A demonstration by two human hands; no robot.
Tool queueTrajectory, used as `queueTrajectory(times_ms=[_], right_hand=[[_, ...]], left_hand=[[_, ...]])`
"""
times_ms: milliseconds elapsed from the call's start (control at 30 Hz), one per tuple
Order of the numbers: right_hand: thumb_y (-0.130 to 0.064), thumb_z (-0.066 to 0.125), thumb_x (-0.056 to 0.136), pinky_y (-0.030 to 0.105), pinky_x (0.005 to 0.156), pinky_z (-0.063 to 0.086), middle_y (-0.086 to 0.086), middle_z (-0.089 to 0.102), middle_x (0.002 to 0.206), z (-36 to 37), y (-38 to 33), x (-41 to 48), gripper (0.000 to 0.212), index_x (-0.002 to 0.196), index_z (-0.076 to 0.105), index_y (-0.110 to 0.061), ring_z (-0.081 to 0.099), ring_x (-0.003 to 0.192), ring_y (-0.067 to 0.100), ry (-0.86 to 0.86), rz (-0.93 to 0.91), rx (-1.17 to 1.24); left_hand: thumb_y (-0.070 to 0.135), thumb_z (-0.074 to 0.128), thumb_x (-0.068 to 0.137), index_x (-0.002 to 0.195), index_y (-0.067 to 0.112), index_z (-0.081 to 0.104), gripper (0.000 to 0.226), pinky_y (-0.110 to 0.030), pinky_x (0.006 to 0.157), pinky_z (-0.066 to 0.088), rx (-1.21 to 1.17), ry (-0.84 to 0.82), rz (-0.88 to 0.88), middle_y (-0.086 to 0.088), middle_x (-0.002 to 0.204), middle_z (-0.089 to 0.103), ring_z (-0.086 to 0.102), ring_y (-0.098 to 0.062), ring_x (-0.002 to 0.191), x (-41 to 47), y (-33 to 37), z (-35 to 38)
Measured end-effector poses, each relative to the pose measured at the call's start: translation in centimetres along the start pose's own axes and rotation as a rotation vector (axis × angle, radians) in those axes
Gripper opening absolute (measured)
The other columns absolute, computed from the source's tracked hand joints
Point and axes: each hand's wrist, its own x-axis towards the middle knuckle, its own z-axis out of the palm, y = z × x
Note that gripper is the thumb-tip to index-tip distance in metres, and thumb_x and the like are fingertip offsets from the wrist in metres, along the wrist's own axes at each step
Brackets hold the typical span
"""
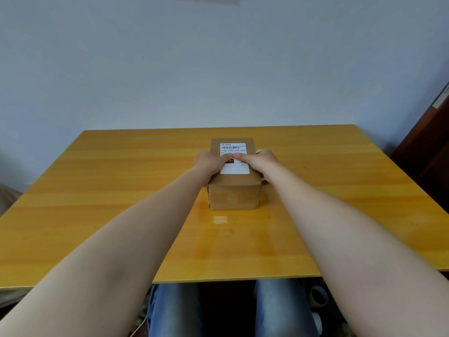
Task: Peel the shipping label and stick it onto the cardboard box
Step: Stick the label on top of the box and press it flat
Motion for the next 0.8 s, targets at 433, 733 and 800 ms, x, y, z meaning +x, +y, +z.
queueTrajectory(times_ms=[433, 733, 800], right_hand=[[-0.08, 0.078, 0.064, 0.055, 0.076, 0.065, 0.014, 0.075, 0.106, -0.5, -2.4, 1.5, 0.089, 0.122, 0.067, -0.014, 0.075, 0.087, 0.041, -0.042, 0.072, -0.186], [-0.077, 0.067, 0.079, 0.054, 0.069, 0.066, 0.014, 0.075, 0.094, -1.0, -3.1, 1.9, 0.075, 0.116, 0.067, -0.013, 0.076, 0.072, 0.041, 0.003, 0.062, -0.212], [-0.073, 0.063, 0.085, 0.056, 0.071, 0.066, 0.016, 0.075, 0.091, -1.2, -2.9, 2.0, 0.069, 0.112, 0.066, -0.01, 0.077, 0.07, 0.041, 0.013, 0.067, -0.177]], left_hand=[[0.069, 0.058, 0.093, 0.121, 0.015, 0.059, 0.061, -0.038, 0.062, 0.047, 0.336, -0.094, 0.037, -0.005, 0.104, 0.064, 0.064, -0.032, 0.089, 1.0, 2.5, -1.5], [0.067, 0.043, 0.102, 0.106, 0.016, 0.056, 0.053, -0.032, 0.049, 0.035, 0.406, -0.102, 0.031, -0.002, 0.085, 0.06, 0.066, -0.029, 0.08, 0.9, 3.7, -1.8], [0.067, 0.04, 0.103, 0.11, 0.016, 0.057, 0.054, -0.032, 0.05, 0.035, 0.394, -0.098, 0.021, -0.004, 0.099, 0.063, 0.068, -0.03, 0.081, 1.2, 3.5, -1.9]])
